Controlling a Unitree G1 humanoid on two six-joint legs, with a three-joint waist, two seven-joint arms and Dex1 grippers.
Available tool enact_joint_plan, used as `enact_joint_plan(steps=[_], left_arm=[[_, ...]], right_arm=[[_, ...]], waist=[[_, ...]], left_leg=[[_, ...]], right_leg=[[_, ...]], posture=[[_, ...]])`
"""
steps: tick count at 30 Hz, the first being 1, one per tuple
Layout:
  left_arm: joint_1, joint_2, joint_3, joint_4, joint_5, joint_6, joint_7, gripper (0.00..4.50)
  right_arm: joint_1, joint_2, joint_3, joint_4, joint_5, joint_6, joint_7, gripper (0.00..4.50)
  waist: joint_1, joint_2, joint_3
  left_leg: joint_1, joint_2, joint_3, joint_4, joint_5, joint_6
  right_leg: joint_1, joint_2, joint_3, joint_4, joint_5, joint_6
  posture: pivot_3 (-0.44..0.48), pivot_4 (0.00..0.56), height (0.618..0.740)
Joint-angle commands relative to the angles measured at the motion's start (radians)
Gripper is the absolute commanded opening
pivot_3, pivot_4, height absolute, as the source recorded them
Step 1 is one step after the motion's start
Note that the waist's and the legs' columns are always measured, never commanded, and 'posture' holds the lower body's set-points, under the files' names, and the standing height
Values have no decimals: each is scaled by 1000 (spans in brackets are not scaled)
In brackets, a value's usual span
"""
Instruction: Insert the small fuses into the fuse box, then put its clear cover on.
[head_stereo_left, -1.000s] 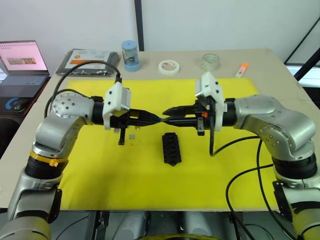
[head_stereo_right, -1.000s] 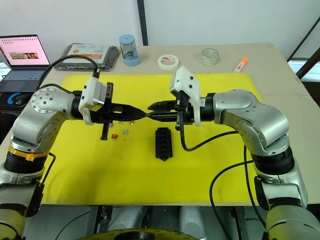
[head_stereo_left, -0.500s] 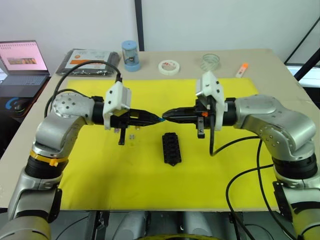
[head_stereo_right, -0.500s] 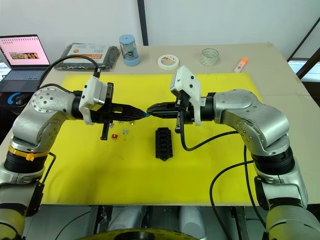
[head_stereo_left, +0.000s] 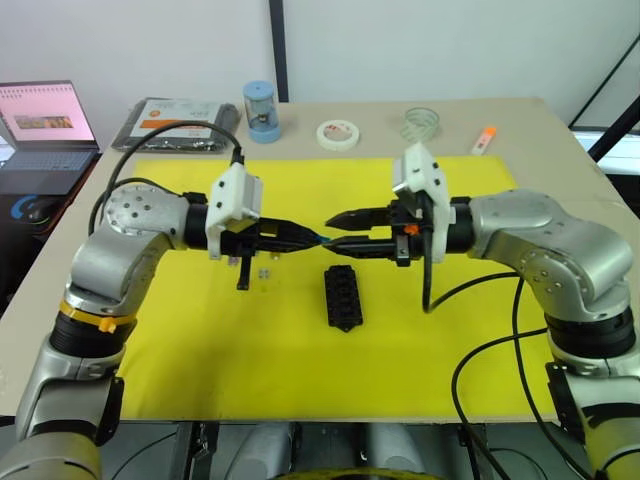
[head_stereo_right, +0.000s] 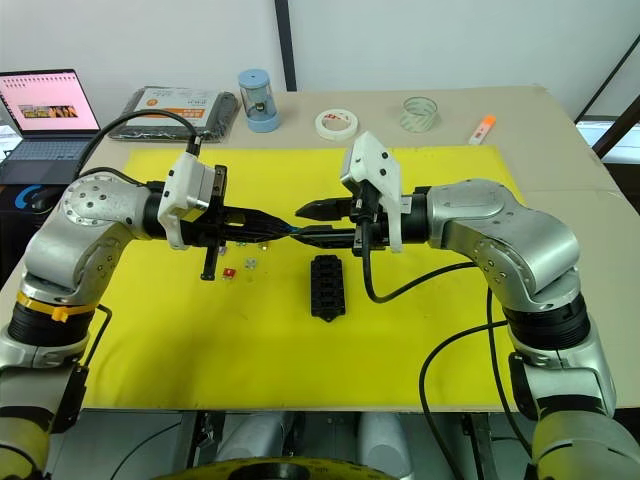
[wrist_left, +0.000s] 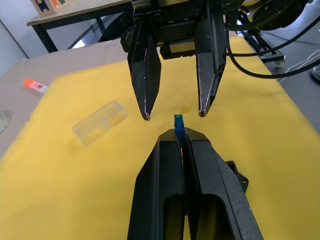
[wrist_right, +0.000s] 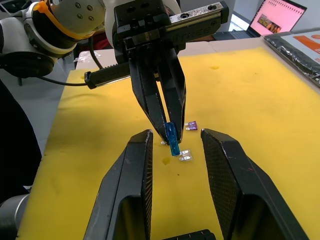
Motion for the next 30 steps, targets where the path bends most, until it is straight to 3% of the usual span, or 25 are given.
enact_joint_plan(steps=[1,25,30], left_arm=[[-14,11,21,-13,-5,-19,0,0],[-10,10,13,-23,-2,-10,7,0],[-12,9,12,-31,-6,-2,9,0]], right_arm=[[-8,-4,-9,-21,-7,-20,0,1661],[-35,6,-9,-25,-13,7,-5,1661],[-68,20,-10,-18,5,37,-21,409]], waist=[[0,0,0],[-1,0,0],[0,0,0]], left_leg=[[0,0,0,0,0,0],[0,0,0,0,0,0],[0,0,0,0,0,0]], right_leg=[[0,0,0,0,0,0],[0,0,0,0,0,0],[0,0,0,0,0,0]], posture=[[0,150,740],[0,150,740],[0,150,740]])
